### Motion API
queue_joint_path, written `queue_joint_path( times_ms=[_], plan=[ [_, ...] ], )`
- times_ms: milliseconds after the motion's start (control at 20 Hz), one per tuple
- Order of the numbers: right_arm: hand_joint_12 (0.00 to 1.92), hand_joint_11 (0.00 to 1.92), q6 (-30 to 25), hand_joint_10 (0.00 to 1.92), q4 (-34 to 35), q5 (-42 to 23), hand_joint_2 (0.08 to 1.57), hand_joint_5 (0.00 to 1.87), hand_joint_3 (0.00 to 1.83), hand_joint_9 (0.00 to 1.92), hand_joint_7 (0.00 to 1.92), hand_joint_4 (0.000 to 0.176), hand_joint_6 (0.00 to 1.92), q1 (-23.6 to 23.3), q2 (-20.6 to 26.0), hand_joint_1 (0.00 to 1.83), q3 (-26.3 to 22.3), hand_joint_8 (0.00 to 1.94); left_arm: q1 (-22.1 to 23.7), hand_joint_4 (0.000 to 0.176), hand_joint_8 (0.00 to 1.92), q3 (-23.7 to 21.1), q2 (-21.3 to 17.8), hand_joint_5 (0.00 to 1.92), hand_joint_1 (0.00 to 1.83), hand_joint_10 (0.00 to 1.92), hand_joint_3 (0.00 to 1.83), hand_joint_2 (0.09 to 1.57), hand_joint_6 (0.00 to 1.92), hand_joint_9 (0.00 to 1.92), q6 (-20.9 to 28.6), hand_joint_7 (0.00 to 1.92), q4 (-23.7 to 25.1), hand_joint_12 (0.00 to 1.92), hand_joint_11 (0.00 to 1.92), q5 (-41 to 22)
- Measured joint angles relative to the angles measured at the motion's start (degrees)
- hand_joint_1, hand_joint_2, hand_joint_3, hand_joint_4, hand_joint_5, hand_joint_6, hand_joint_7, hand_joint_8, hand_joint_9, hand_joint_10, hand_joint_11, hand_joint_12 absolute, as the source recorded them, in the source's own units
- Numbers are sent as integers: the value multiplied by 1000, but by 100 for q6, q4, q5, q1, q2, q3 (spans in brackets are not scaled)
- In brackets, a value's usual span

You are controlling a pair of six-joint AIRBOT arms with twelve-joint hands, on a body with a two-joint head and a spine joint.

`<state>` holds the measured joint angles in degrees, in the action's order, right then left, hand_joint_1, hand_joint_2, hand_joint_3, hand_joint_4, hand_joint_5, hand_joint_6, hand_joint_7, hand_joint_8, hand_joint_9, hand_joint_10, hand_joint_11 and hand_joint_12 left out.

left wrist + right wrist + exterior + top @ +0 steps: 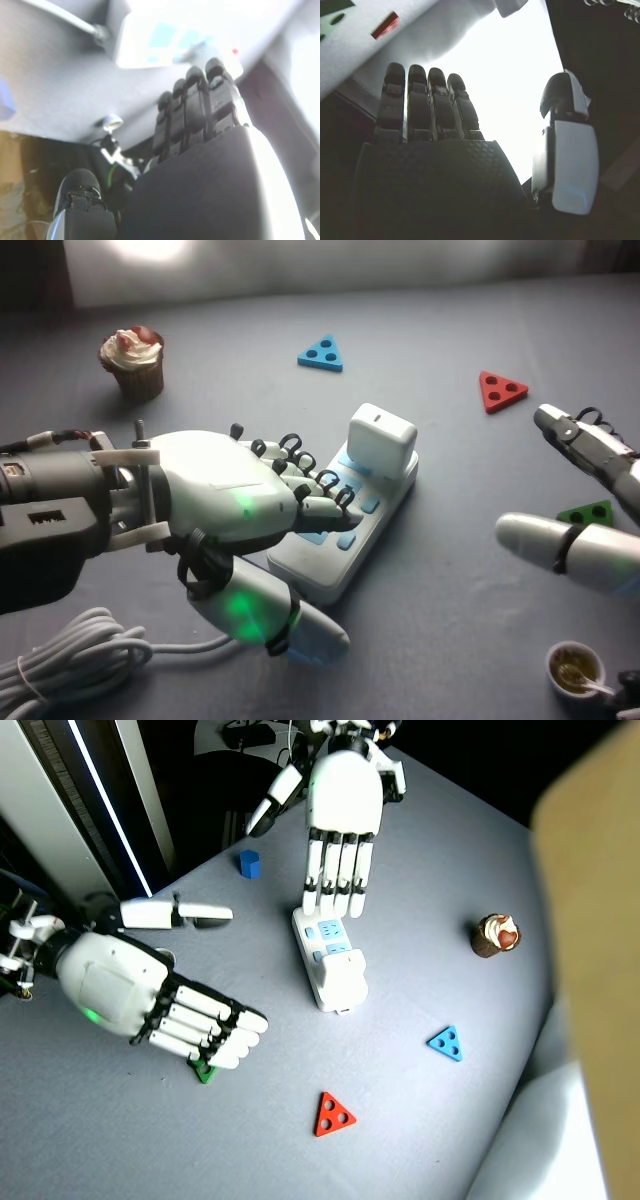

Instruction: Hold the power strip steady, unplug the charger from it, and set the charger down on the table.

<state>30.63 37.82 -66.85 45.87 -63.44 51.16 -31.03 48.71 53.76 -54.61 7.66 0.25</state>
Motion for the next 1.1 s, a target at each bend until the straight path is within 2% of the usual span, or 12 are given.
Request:
queue_joint_path(
  times_ms=[150, 250, 550, 700, 850, 1000, 1100],
  plan=[
    [120, 69, 105, 0, -61, 177, 1004, 88, 4, 111, 96, 0, 1, -219, -195, 1062, 173, 1, -81, 0, 5, 164, 245, 126, 4, 4, 3, 1024, 7, 113, -2, 128, 0, 100, 51, -4],
    [150, 128, 142, 14, -52, 264, 990, 114, 0, 148, 122, 0, 10, -387, -254, 1143, 238, 11, -83, 0, 6, 273, 422, 130, 0, 6, 2, 1022, 7, 120, 0, 134, -2, 102, 61, -31],
    [169, 130, 212, 8, 413, 761, 1017, 152, 2, 175, 159, 0, 6, -901, -334, 1084, 269, 6, -245, 0, 5, 461, 660, 116, 0, 6, 0, 1021, 2, 120, -2, 123, -31, 106, 78, -122],
    [163, 90, 249, 0, 498, 986, 1055, 140, 12, 154, 153, 0, 0, -968, -350, 998, 269, 1, -297, 0, 3, 516, 710, 101, 0, 3, 0, 1018, 2, 118, 0, 125, -59, 104, 80, -153],
    [171, 89, 299, 0, 708, 1174, 1062, 159, 9, 138, 155, 0, 6, -1141, -424, 994, 280, 2, -363, 0, 3, 553, 748, 111, 0, 0, 0, 1014, 5, 108, -2, 124, -90, 93, 57, -249],
    [223, 109, 457, 1, 901, 1276, 1047, 181, 1, 172, 181, 0, 1, -1259, -457, 1034, 249, 1, -442, 0, 3, 564, 782, 117, 0, 0, 4, 1028, 6, 99, -2, 129, -164, 81, 30, -358],
    [382, 51, 463, 2, 916, 1333, 1047, 154, 0, 183, 173, 0, 0, -1261, -457, 1040, 249, 1, -463, 0, 0, 564, 787, 101, 0, 0, 6, 1037, 0, 97, -2, 120, -192, 82, 37, -400]
  ],
)
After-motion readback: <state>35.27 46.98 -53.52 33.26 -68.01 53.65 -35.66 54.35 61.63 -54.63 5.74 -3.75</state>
